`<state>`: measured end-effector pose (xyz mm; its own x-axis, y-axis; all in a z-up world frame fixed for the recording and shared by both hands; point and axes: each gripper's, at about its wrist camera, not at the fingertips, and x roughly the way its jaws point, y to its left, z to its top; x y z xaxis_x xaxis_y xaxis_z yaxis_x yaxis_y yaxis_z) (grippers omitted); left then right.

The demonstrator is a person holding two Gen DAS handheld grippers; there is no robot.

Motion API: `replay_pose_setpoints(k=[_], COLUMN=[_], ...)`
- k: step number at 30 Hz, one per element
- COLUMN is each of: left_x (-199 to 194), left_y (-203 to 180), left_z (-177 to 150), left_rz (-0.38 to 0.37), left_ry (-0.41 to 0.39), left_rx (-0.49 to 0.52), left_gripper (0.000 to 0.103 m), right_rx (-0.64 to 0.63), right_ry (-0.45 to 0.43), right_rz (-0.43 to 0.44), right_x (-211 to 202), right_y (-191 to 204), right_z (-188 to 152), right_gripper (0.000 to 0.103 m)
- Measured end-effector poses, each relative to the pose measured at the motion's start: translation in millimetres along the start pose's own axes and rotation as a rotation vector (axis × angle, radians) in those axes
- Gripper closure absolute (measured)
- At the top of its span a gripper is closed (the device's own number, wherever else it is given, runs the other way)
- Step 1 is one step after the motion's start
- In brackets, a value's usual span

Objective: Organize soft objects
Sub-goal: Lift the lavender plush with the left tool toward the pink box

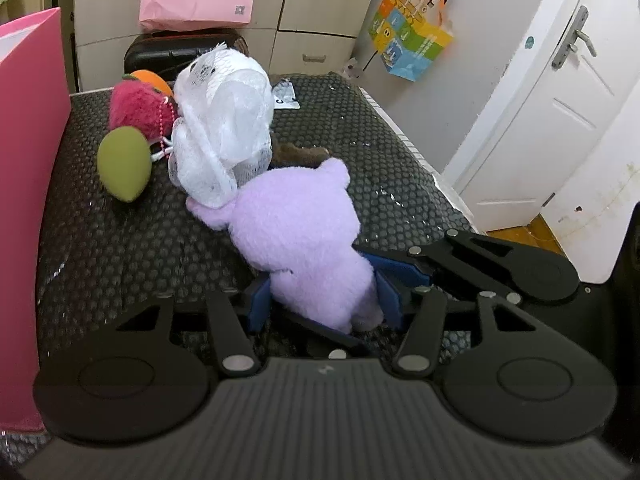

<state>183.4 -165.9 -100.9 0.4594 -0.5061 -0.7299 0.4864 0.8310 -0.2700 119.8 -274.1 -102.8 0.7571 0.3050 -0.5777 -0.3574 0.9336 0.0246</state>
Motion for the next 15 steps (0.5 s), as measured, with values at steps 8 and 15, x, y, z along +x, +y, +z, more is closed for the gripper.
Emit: replay_pose_setpoints(k=[8, 15], left_x=[-24, -53], left_y=[-5, -3], left_z=[-13, -27], left_rz=[0.01, -0.012], left_ry=[0.016, 0.036], left_rx=[-0.003, -0.052], left_gripper=[0.05, 0.05], right_rx=[-0.011, -0.032], right_ry=[0.014, 0.064], right_rz=[0.017, 0.023], right_x=[-19, -39], right_y=[17, 40], right_z=[-1, 4], right_gripper=[0.047, 0.047])
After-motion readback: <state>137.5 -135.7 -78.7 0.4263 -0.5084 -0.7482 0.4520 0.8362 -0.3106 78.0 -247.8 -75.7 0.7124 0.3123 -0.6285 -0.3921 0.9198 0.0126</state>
